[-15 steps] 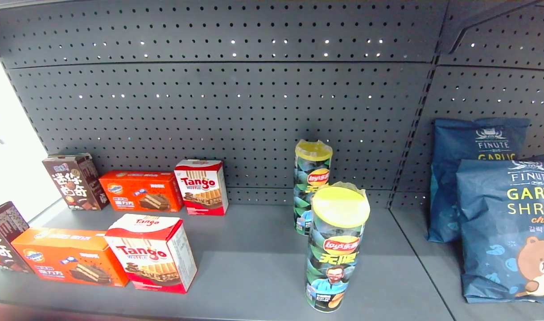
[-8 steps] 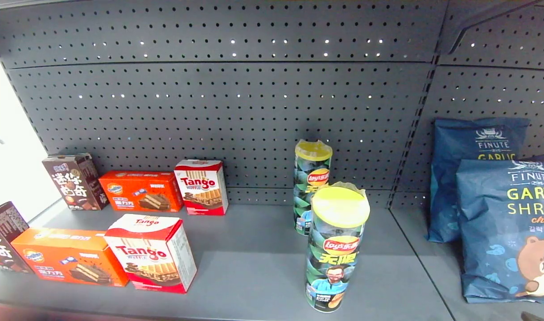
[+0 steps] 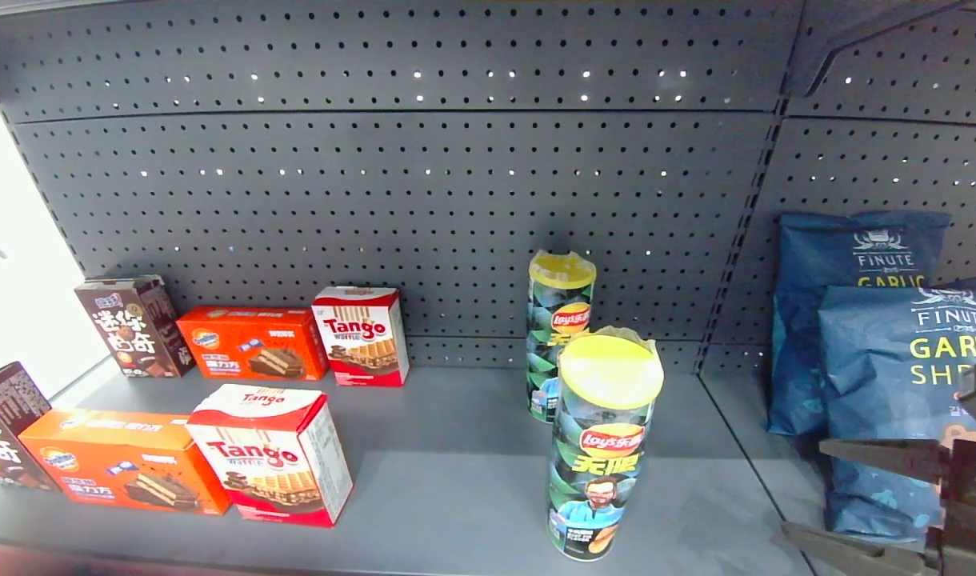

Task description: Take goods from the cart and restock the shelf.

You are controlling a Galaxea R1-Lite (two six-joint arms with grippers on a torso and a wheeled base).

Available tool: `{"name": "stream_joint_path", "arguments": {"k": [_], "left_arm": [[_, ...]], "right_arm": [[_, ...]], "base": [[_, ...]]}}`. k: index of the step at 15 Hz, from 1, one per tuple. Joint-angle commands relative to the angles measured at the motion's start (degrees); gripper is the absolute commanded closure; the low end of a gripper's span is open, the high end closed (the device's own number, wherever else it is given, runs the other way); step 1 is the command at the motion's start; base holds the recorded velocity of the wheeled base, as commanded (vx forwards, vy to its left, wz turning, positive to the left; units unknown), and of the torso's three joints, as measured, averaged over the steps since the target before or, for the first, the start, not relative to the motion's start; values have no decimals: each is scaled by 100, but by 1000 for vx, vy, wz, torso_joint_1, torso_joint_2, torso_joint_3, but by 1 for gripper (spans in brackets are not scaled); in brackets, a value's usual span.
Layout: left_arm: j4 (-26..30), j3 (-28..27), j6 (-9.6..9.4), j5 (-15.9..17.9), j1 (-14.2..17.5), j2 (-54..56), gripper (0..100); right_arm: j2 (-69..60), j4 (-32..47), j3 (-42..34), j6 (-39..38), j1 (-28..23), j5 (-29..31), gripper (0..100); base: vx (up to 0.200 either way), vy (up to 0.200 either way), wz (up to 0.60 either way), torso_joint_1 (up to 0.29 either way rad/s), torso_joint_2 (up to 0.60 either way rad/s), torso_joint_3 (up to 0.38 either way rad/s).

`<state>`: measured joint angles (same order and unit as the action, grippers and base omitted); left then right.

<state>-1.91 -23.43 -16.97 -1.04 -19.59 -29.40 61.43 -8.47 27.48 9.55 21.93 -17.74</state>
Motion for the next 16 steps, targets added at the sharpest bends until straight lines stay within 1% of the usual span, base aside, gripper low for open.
{"name": "stream_joint_path", "arguments": {"k": [1,3,6,7,9,14,15,16], "left_arm": [[-2,14,1,-2,-1,-39,0],[16,32,18,-2,-1,-30,0],[7,84,36,-2,-1,-22,0],[7,84,62,-2,-1,-22,0],[7,84,176,-2,-1,-13,0],[7,93,203,7,-1,-13,0],[7,93,220,7,-1,-4,0],[7,93,291,7,-1,14,0]], "right_arm": [[844,-14,408,12,329,86,0],[1205,-32,627,12,356,192,0],[1618,-40,865,12,558,455,0],[1706,-40,900,12,558,482,0],[1926,-40,1005,12,558,587,0],[2251,-40,1207,12,663,596,0],[2312,-40,1216,12,716,596,0],[2374,-49,1242,12,751,596,0]], "base": [[0,0,0,0,0,0],[0,0,0,0,0,0],[0,0,0,0,0,0],[0,0,0,0,0,0],[0,0,0,0,0,0],[0,0,0,0,0,0],[0,0,0,0,0,0],[0,0,0,0,0,0]]}}
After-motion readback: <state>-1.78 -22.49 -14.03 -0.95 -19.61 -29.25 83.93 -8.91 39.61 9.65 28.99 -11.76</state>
